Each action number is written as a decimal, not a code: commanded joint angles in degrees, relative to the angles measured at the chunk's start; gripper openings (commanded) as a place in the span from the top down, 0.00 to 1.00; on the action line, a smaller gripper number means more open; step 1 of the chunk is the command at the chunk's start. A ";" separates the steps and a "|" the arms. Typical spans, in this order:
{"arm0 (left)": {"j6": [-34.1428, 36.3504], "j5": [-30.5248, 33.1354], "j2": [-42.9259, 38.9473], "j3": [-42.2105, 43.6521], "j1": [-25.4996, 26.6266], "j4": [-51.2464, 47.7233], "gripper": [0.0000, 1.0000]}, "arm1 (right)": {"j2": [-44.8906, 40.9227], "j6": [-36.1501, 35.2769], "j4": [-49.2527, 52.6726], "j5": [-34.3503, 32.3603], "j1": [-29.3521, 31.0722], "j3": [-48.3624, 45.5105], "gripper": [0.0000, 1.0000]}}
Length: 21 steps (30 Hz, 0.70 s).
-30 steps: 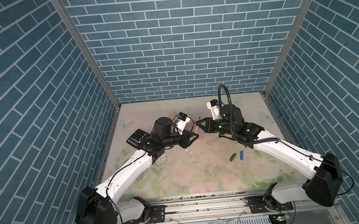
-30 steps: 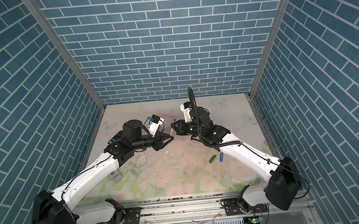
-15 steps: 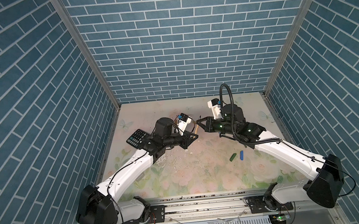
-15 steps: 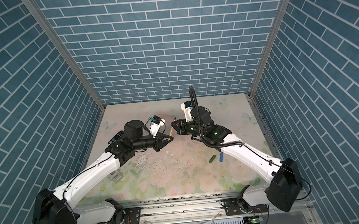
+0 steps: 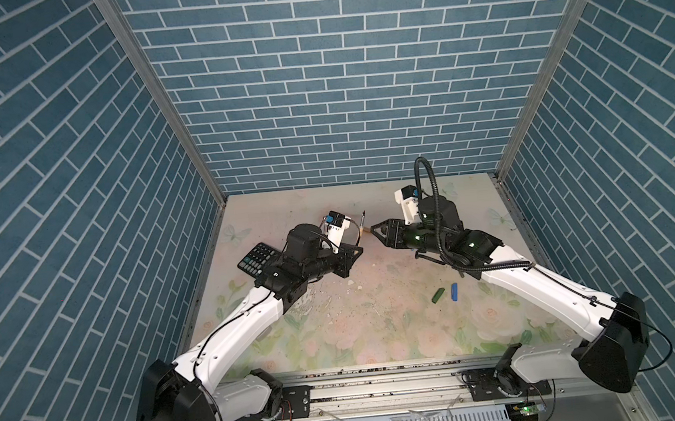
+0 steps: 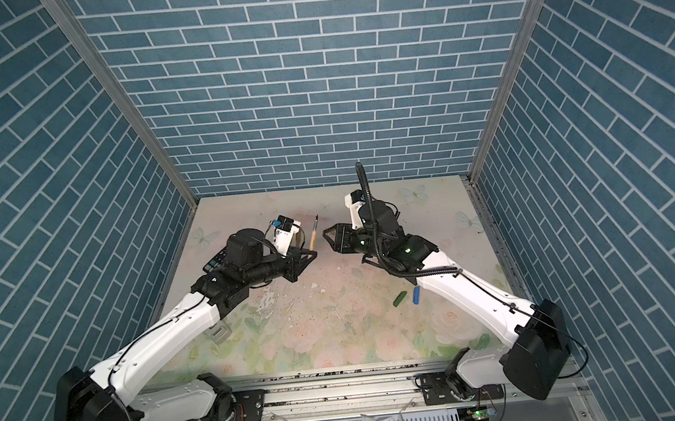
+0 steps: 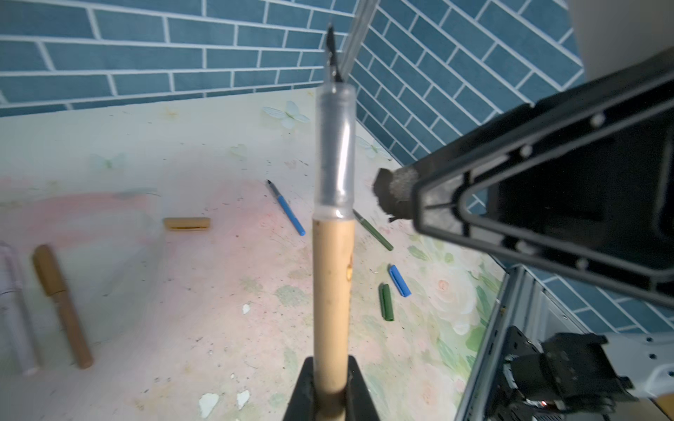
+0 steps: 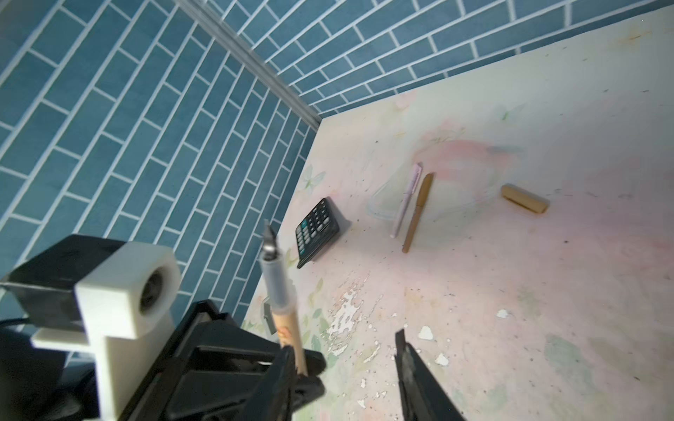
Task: Insert the pens into the pen caps
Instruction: 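Move the right gripper away to the loose tan cap near the pink pen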
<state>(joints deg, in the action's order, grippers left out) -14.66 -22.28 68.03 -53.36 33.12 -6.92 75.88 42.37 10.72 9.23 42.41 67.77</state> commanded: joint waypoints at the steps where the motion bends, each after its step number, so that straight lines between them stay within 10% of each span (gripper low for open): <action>1: -0.52 9.69 -2.20 0.60 -0.35 -2.01 1.00 | -1.15 0.15 3.35 -5.58 -4.74 -0.52 0.53; 13: -1.63 14.22 -6.57 3.41 -0.87 0.78 1.00 | 34.97 -10.37 22.91 -9.96 -8.89 28.39 0.43; 21: -2.82 2.74 -9.11 7.23 -1.66 10.54 1.00 | 55.51 -11.17 30.12 -6.68 -11.09 50.08 0.41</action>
<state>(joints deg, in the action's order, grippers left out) -16.95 -14.20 61.01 -47.42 31.81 -2.15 127.24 33.08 35.46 1.17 32.32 112.66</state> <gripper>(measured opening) 0.131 0.585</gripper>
